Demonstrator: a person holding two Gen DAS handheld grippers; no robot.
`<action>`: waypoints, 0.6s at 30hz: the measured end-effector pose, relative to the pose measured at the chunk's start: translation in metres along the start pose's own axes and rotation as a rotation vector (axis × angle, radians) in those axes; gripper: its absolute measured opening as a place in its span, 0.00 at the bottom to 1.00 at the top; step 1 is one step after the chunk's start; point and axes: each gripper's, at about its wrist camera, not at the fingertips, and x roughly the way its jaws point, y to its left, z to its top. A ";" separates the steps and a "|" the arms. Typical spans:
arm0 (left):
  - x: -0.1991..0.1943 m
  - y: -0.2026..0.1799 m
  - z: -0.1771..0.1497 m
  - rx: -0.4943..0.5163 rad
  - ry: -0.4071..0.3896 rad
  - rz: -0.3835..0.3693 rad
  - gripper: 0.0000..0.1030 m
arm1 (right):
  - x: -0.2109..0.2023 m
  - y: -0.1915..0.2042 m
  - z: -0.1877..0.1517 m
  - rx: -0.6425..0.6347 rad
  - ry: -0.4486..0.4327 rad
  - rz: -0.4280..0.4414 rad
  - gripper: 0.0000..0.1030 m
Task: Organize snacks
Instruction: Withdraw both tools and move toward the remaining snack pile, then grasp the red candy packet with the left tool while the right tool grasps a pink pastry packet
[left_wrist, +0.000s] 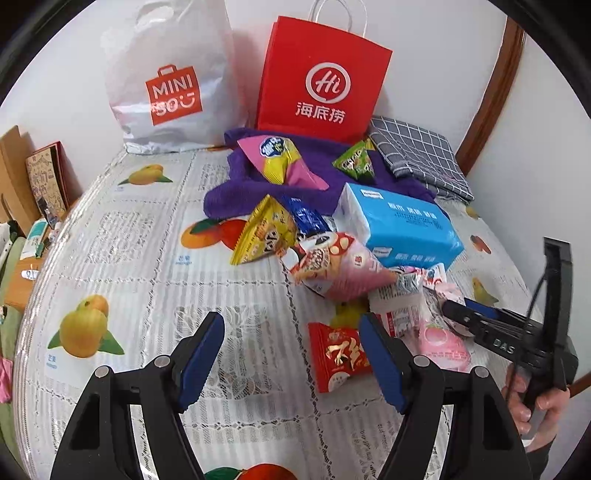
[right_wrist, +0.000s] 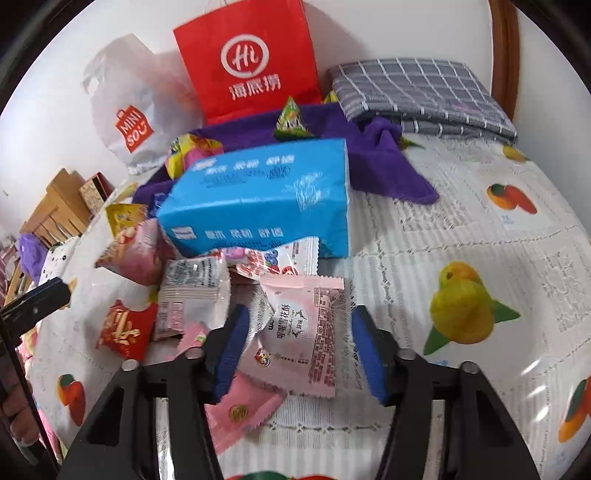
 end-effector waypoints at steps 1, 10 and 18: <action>0.001 0.000 0.000 0.002 0.007 -0.005 0.71 | 0.003 0.000 -0.001 -0.003 0.007 0.007 0.43; 0.024 -0.017 -0.007 0.021 0.079 -0.049 0.73 | -0.004 -0.014 0.002 -0.103 -0.072 -0.145 0.41; 0.048 -0.037 -0.017 0.059 0.102 -0.024 0.81 | 0.002 -0.029 0.004 -0.085 -0.063 -0.124 0.42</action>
